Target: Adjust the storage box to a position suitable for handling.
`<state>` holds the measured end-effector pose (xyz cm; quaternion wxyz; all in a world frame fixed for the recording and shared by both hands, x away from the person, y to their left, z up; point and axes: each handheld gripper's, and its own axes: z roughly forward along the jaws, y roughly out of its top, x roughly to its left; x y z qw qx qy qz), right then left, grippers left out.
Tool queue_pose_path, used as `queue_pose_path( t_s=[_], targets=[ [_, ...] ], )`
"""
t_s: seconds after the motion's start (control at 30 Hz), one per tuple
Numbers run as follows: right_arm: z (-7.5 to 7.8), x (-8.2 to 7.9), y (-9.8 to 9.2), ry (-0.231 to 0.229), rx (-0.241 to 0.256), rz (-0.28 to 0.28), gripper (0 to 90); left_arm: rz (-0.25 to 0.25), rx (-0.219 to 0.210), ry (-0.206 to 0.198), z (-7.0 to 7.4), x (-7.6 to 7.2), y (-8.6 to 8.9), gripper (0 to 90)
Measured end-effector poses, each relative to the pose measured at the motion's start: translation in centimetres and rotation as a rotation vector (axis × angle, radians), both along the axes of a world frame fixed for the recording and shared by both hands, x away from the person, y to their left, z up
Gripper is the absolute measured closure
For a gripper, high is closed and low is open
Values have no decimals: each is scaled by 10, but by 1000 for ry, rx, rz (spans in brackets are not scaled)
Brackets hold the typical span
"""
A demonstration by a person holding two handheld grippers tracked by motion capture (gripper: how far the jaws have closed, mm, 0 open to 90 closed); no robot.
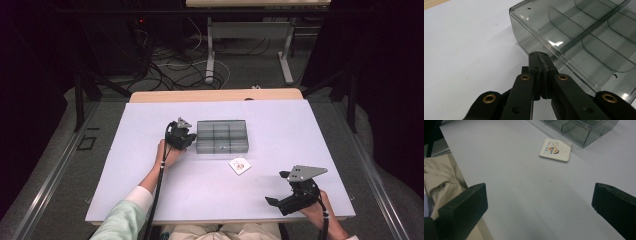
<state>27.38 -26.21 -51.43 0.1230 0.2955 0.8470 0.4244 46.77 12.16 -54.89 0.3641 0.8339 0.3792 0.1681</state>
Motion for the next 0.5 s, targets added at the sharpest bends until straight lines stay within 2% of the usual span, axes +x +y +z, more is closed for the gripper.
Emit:
queue_pose_path(
  t_s=[0.4,0.5],
  targets=[
    [0,0,0,0,0,-1,0,1,11,-13,2,-1,1,894],
    [0,0,0,-1,-5,3,0,24,22,-13,5,-3,6,833]
  ],
)
